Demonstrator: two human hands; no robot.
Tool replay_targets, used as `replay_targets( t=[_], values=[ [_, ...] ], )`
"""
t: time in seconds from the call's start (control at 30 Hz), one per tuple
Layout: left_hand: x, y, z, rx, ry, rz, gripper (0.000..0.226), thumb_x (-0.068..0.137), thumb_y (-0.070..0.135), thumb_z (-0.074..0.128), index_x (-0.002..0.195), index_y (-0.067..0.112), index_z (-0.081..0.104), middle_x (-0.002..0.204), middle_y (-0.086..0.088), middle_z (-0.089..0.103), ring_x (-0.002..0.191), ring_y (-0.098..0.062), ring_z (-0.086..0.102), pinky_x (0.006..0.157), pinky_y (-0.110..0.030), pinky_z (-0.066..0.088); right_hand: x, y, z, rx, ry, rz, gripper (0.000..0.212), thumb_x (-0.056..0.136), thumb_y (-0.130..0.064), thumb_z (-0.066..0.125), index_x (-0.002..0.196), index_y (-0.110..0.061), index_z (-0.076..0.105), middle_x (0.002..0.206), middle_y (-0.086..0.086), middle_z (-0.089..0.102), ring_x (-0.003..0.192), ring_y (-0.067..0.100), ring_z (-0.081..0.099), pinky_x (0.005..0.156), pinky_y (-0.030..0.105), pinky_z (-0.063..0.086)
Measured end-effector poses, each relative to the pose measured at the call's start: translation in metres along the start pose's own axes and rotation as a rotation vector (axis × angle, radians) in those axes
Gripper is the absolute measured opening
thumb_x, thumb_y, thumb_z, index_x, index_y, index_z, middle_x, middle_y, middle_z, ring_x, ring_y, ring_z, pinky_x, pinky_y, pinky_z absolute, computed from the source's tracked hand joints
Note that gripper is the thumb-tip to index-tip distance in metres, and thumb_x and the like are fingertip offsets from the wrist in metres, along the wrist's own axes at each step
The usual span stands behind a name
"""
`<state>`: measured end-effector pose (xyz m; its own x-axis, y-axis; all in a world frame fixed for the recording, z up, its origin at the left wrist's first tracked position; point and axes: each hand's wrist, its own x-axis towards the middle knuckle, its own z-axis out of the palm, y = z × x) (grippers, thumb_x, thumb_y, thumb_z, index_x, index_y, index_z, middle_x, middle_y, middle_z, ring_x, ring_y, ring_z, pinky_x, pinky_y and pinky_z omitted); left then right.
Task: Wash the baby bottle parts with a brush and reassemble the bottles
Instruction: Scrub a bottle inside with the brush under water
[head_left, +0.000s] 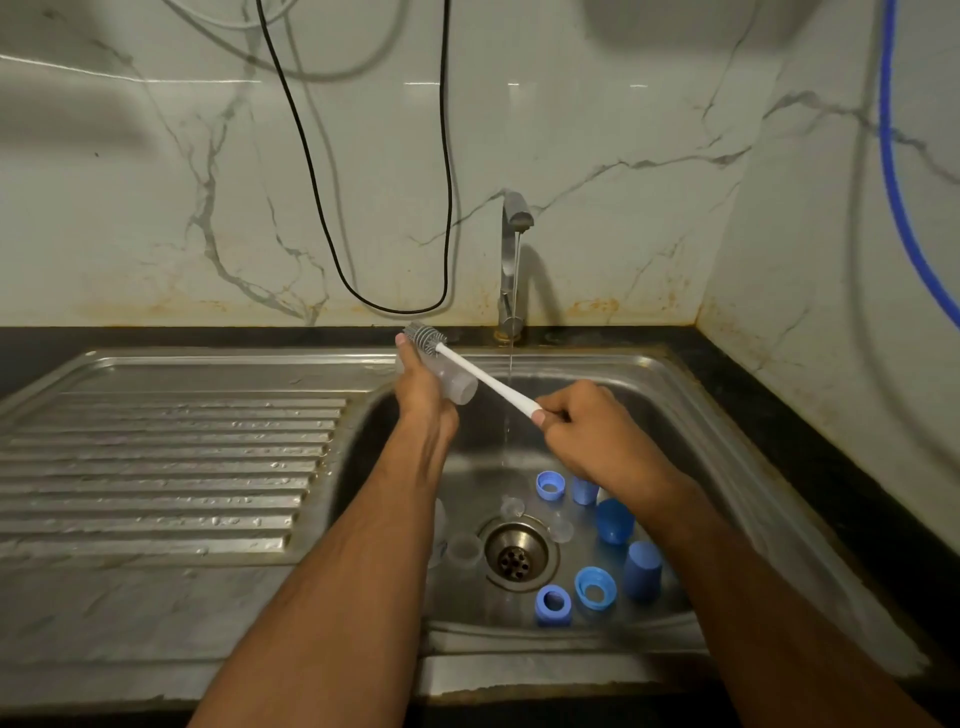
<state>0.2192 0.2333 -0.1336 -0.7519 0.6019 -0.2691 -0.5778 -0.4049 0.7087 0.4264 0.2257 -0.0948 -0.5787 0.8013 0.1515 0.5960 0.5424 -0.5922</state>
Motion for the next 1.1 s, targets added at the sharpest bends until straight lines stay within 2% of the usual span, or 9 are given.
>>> replay_targets(
  t=[0.1, 0.2, 0.33, 0.53, 0.7, 0.83, 0.87, 1.0, 1.1],
  values=[
    [0.001, 0.006, -0.005, -0.022, 0.006, 0.009, 0.061, 0.097, 0.061, 0.049, 0.132, 0.011, 0.054, 0.102, -0.007, 0.067, 0.088, -0.02, 0.067, 0.078, -0.038, 0.06, -0.004, 0.002, -0.012, 0.077, -0.071, 0.05, 0.019, 0.103, -0.025, 0.055, 0.104, -0.019, 0.073, 0.067, 0.001, 0.06, 0.053, 0.013, 0.052, 0.048, 0.025, 0.042],
    [0.006, 0.011, -0.011, -0.031, 0.03, 0.019, 0.063, 0.097, 0.06, 0.05, 0.132, 0.009, 0.053, 0.097, -0.007, 0.067, 0.081, -0.02, 0.067, 0.067, -0.035, 0.058, -0.006, 0.006, -0.025, 0.142, -0.127, 0.085, 0.018, 0.103, -0.024, 0.054, 0.107, -0.022, 0.072, 0.067, 0.006, 0.06, 0.052, 0.015, 0.049, 0.043, 0.023, 0.039],
    [-0.006, -0.005, 0.002, 0.026, 0.019, 0.006, 0.052, 0.096, 0.058, 0.053, 0.12, 0.011, 0.057, 0.097, -0.006, 0.067, 0.083, -0.018, 0.068, 0.072, -0.033, 0.058, -0.002, -0.005, -0.009, 0.14, -0.057, 0.052, 0.022, 0.103, -0.021, 0.055, 0.112, -0.014, 0.074, 0.065, -0.001, 0.057, 0.053, 0.01, 0.05, 0.048, 0.022, 0.04],
    [0.003, 0.005, -0.005, 0.001, 0.028, 0.034, 0.063, 0.096, 0.059, 0.053, 0.13, 0.007, 0.054, 0.103, -0.01, 0.07, 0.086, -0.02, 0.07, 0.088, -0.039, 0.06, -0.007, 0.008, -0.033, 0.207, -0.162, 0.171, 0.018, 0.104, -0.023, 0.053, 0.101, -0.02, 0.07, 0.067, 0.008, 0.057, 0.047, 0.015, 0.044, 0.04, 0.023, 0.034],
    [-0.013, -0.007, 0.002, 0.005, 0.034, 0.023, 0.057, 0.097, 0.055, 0.054, 0.124, 0.006, 0.053, 0.096, -0.007, 0.068, 0.082, -0.017, 0.068, 0.07, -0.029, 0.057, -0.003, -0.004, -0.014, 0.199, -0.093, 0.141, 0.019, 0.104, -0.024, 0.053, 0.105, -0.015, 0.07, 0.069, 0.005, 0.058, 0.05, 0.014, 0.048, 0.04, 0.022, 0.037],
    [-0.001, 0.006, -0.005, -0.11, -0.006, 0.005, 0.063, 0.099, 0.057, 0.048, 0.136, 0.007, 0.047, 0.102, -0.011, 0.067, 0.09, -0.022, 0.068, 0.095, -0.046, 0.056, -0.008, 0.009, -0.035, 0.267, -0.179, 0.183, 0.018, 0.104, -0.021, 0.052, 0.099, -0.019, 0.07, 0.064, 0.008, 0.056, 0.047, 0.015, 0.042, 0.042, 0.025, 0.032],
    [0.001, 0.006, -0.007, -0.122, -0.016, -0.009, 0.063, 0.099, 0.058, 0.046, 0.137, 0.008, 0.047, 0.103, -0.012, 0.066, 0.092, -0.023, 0.068, 0.097, -0.048, 0.055, -0.009, 0.01, -0.037, 0.267, -0.179, 0.183, 0.018, 0.104, -0.021, 0.052, 0.1, -0.02, 0.07, 0.064, 0.008, 0.056, 0.046, 0.015, 0.042, 0.043, 0.026, 0.033],
    [-0.002, 0.002, -0.008, -0.145, -0.056, -0.105, 0.063, 0.096, 0.063, 0.047, 0.133, 0.013, 0.054, 0.106, -0.009, 0.068, 0.095, -0.022, 0.067, 0.074, -0.04, 0.06, -0.007, 0.002, -0.018, 0.185, -0.133, 0.122, 0.017, 0.103, -0.022, 0.053, 0.102, -0.02, 0.07, 0.066, 0.006, 0.059, 0.047, 0.013, 0.047, 0.038, 0.021, 0.036],
    [-0.001, 0.001, -0.009, -0.098, -0.016, -0.08, 0.066, 0.085, 0.064, 0.063, 0.126, 0.012, 0.058, 0.112, -0.011, 0.07, 0.101, -0.026, 0.07, 0.084, -0.046, 0.061, -0.004, 0.0, -0.007, 0.165, -0.071, 0.076, 0.018, 0.103, -0.024, 0.055, 0.098, -0.02, 0.072, 0.063, -0.001, 0.057, 0.048, 0.01, 0.05, 0.041, 0.019, 0.037]
  ],
)
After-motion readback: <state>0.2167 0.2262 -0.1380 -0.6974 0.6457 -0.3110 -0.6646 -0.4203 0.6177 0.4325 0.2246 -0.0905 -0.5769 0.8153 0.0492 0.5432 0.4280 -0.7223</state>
